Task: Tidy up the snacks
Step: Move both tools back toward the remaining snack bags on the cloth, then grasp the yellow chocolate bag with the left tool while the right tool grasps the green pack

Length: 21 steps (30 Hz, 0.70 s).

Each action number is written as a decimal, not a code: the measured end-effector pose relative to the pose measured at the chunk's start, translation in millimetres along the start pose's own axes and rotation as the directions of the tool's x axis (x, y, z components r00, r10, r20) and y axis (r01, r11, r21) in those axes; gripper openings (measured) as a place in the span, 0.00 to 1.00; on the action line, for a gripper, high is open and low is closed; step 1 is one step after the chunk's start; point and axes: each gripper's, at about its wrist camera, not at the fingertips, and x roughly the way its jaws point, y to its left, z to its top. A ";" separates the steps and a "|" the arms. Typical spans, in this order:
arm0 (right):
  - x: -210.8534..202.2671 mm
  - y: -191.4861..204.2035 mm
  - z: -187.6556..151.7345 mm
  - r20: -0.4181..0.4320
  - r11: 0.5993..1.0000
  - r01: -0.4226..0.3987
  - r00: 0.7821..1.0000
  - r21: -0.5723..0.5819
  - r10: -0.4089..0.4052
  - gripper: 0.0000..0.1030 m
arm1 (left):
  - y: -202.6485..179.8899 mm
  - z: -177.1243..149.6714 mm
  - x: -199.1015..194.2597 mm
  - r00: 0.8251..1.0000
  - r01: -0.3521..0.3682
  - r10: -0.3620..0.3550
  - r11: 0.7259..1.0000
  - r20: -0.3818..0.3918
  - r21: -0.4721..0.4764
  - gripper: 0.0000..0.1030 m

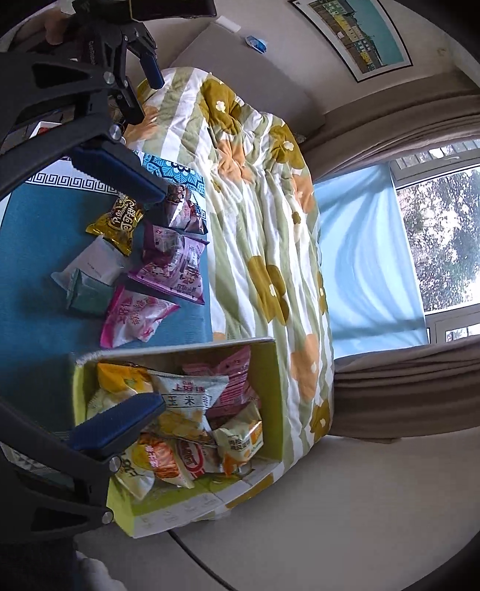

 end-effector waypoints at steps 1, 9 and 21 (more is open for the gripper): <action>1.7 3.2 -6.9 -0.007 1.000 0.004 1.000 0.019 -0.004 0.99 | 3.9 -1.9 5.8 1.000 0.010 -0.010 1.000 -0.010 0.003 1.00; 37.0 17.1 -63.1 -0.071 0.988 0.077 0.995 0.133 -0.068 0.99 | 12.6 -11.4 66.8 0.992 0.099 -0.099 0.995 -0.073 0.001 0.99; 113.0 11.0 -111.9 -0.148 0.974 0.089 0.987 0.210 -0.058 0.99 | 7.7 -23.3 176.1 0.970 0.171 -0.176 0.984 -0.168 -0.047 0.99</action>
